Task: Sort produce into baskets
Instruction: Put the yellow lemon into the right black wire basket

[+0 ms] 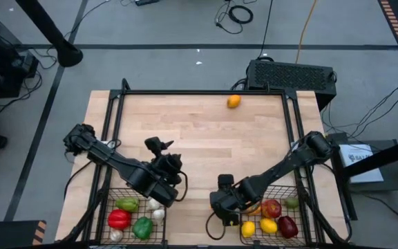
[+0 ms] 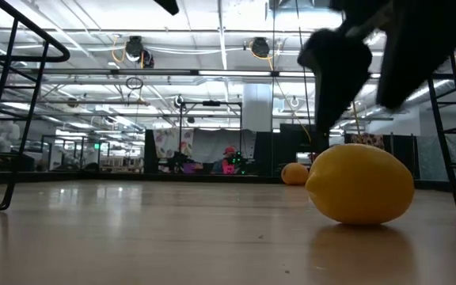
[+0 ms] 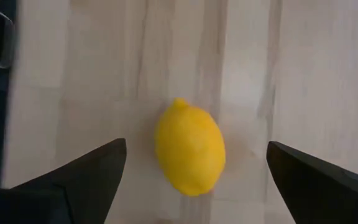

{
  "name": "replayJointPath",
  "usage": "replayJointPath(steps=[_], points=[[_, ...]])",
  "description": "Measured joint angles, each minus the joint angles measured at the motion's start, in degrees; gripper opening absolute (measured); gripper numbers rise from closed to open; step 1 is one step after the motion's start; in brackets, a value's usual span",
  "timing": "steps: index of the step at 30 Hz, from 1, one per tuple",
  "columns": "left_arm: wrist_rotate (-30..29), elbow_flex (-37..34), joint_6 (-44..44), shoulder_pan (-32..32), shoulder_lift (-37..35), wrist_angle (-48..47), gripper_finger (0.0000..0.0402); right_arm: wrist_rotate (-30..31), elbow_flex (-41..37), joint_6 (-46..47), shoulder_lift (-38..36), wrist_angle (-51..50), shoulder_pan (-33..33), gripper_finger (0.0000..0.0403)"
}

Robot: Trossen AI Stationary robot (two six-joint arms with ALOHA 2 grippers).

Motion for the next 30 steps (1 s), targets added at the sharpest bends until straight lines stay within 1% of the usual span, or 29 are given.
replayJointPath(steps=[4, 8, 12, 15, 24, 27, 30], points=[[-0.02, -0.61, 0.05, 0.06, -0.28, 0.01, 0.0286, -1.55, 0.56, -0.83, 2.77, -0.12, -0.84, 0.038], [-0.23, -0.63, 0.46, 0.15, -0.26, 0.34, 0.0286, -3.01, 2.8, -2.41, 5.72, -0.81, -1.43, 0.038], [-0.39, -0.63, 0.44, 0.1, -0.26, 0.36, 0.0286, -3.06, 4.89, -2.51, 8.1, -5.63, -1.64, 0.038], [-0.48, -0.63, 0.42, 0.1, -0.24, 0.38, 0.0286, -3.06, 5.07, -2.51, 9.46, -7.51, -1.77, 0.038], [-0.93, -0.63, 0.15, 0.1, -0.22, 0.62, 0.0286, -4.15, 5.07, -2.72, 11.22, -6.79, -1.89, 0.0377], [-1.07, -0.63, 0.15, 0.1, -0.19, 0.7, 0.0286, -4.27, 5.07, -2.3, 11.22, -6.75, -1.87, 0.0364], [-1.33, -0.63, 0.21, 0.12, -0.19, 1.37, 0.0286, -4.39, 5.07, -0.74, 11.15, -6.66, -1.95, 0.0334]])
